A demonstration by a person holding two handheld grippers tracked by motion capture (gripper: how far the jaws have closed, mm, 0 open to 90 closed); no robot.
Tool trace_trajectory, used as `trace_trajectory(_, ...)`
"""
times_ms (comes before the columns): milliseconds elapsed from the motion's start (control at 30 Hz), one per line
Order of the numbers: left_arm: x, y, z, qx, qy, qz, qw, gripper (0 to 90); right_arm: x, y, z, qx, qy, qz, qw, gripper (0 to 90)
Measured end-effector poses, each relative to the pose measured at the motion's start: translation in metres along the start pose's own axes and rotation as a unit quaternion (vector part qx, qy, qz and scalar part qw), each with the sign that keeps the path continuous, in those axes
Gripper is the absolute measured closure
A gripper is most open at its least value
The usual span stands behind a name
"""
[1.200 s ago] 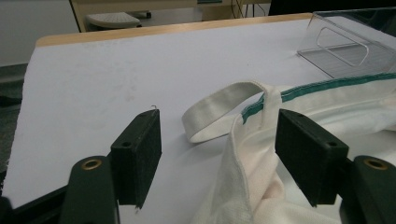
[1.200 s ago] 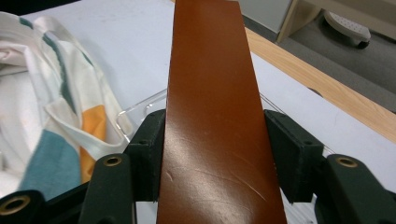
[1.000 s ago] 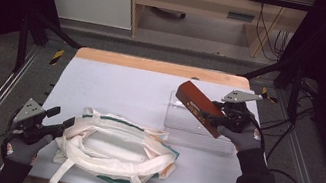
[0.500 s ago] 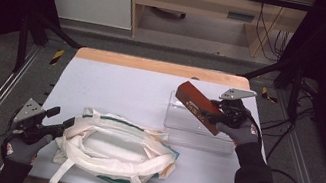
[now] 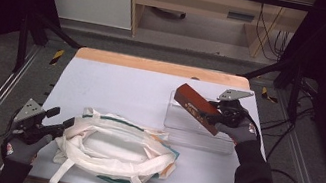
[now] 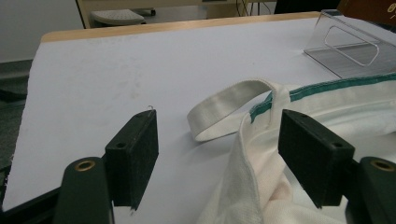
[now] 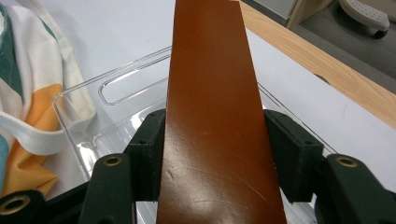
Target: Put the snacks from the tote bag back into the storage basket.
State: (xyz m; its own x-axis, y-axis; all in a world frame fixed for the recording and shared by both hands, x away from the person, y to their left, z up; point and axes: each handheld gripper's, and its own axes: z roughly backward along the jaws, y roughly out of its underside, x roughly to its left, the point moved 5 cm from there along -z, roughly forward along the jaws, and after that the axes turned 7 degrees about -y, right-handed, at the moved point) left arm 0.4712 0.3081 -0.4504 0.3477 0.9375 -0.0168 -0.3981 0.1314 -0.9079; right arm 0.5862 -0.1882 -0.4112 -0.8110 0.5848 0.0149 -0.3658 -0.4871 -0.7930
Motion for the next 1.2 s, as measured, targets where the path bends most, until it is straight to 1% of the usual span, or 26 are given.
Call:
trace_trajectory(133, 0.001, 0.0, 0.0, -0.001, -0.001, 0.001, 1.0, 28.3, 0.001, 0.0, -0.002, -0.001, -0.003, 0.005, 1.0, 43.8)
trace_trajectory(200, 0.001, 0.0, 0.0, -0.001, -0.001, 0.002, 1.0, 28.3, 0.002, 0.0, -0.004, 0.001, -0.007, 0.012, 0.9999, 43.8)
trace_trajectory(300, 0.001, 0.0, 0.0, 0.0, -0.001, 0.002, 1.0, 28.3, 0.004, 0.002, -0.006, 0.012, -0.011, 0.018, 0.9997, 43.7)
trace_trajectory(400, 0.001, 0.001, 0.0, 0.001, -0.001, 0.002, 1.0, 28.3, 0.004, 0.004, -0.009, 0.017, -0.012, 0.018, 0.9996, 43.7)
trace_trajectory(633, 0.001, 0.002, -0.001, 0.002, -0.002, 0.001, 1.0, 28.3, 0.005, 0.009, -0.017, 0.027, -0.01, 0.009, 0.9995, 43.6)
trace_trajectory(667, 0.001, 0.002, -0.001, 0.003, -0.002, 0.001, 1.0, 28.3, 0.005, 0.012, -0.02, 0.027, -0.009, 0.0, 0.9996, 43.5)
trace_trajectory(733, 0.001, 0.002, -0.001, 0.003, -0.002, 0.001, 1.0, 28.3, 0.004, 0.016, -0.023, 0.029, -0.006, -0.002, 0.9996, 43.5)
trace_trajectory(800, 0.001, 0.002, -0.001, 0.003, -0.002, 0.001, 1.0, 28.2, 0.004, 0.017, -0.024, 0.034, -0.005, -0.002, 0.9994, 43.4)
trace_trajectory(867, 0.001, 0.002, -0.001, 0.003, -0.002, 0.001, 1.0, 28.2, 0.004, 0.021, -0.029, 0.042, -0.001, -0.005, 0.9991, 43.3)
trace_trajectory(1200, 0.001, 0.002, 0.0, 0.003, -0.002, 0.001, 1.0, 28.1, 0.005, 0.025, -0.034, 0.05, 0.002, -0.01, 0.9987, 43.0)
